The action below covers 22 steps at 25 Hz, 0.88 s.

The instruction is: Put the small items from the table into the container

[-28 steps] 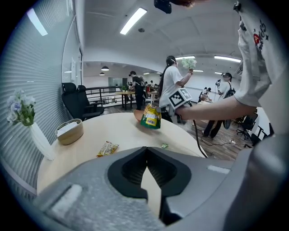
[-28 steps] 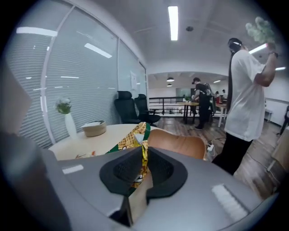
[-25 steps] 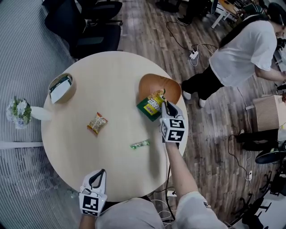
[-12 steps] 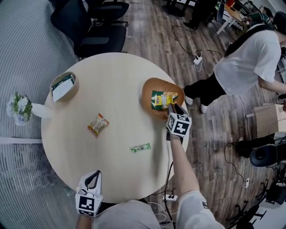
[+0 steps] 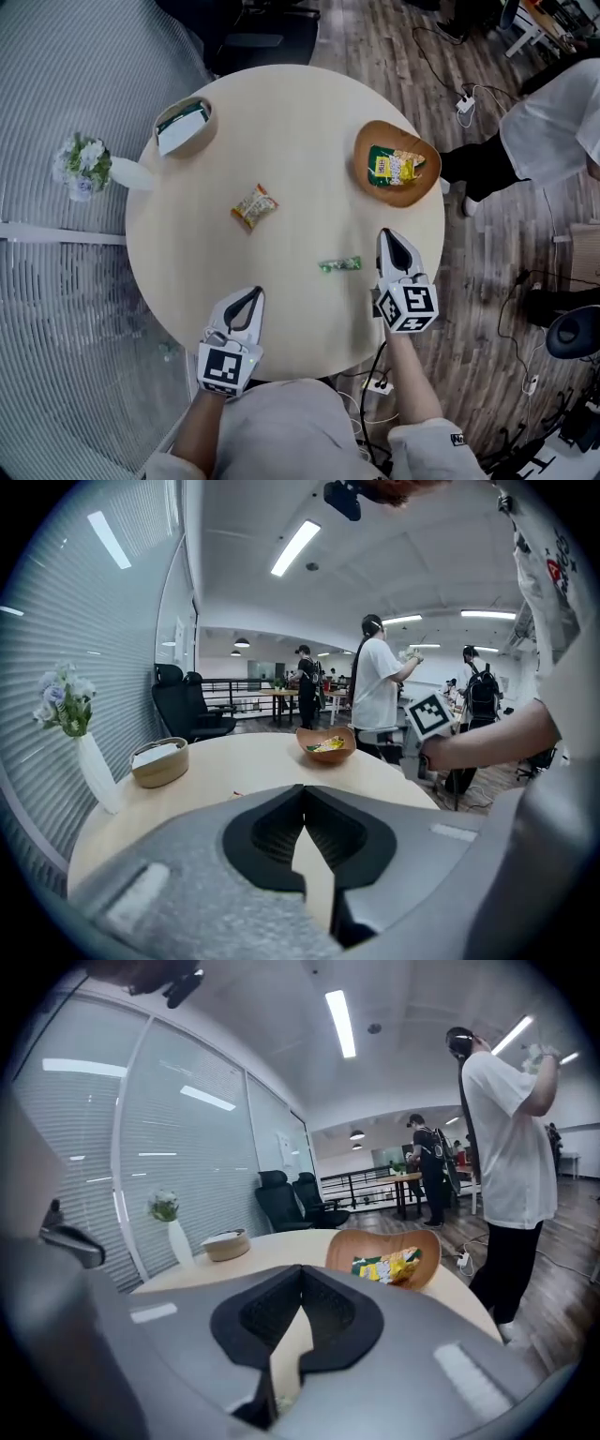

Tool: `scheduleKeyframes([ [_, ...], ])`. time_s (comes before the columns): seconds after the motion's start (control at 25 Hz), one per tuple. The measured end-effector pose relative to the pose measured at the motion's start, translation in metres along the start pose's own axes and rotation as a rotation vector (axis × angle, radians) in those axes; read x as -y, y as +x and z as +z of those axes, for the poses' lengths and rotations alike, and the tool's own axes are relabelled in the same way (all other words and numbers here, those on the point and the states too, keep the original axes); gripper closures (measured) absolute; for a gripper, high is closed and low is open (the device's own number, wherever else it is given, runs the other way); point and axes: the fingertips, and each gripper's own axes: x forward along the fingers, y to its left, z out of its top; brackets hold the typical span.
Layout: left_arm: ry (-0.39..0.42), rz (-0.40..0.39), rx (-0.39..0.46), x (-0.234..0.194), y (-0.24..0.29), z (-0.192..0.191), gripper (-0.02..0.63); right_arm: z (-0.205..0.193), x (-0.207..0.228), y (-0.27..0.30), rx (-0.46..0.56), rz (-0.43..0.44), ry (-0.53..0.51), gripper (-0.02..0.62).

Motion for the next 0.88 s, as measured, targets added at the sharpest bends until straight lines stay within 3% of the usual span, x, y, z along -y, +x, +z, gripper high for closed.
scheduleKeyframes([
  [0.28,0.004,-0.052,0.001,0.007,-0.001,0.0,0.618,-0.065,-0.095,-0.057,-0.093,0.042,0.02,0.592],
  [0.56,-0.019,-0.144,0.013,0.008,0.004,-0.006,0.615,-0.084,-0.11,-0.069,-0.157,-0.017,-0.009,0.589],
  [0.72,-0.015,-0.163,-0.002,0.004,0.011,-0.015,0.615,-0.106,-0.101,-0.054,-0.234,-0.052,-0.035,0.509],
  [0.88,-0.024,-0.193,-0.022,0.002,0.015,-0.025,0.615,-0.137,-0.088,-0.025,-0.338,-0.084,-0.088,0.377],
])
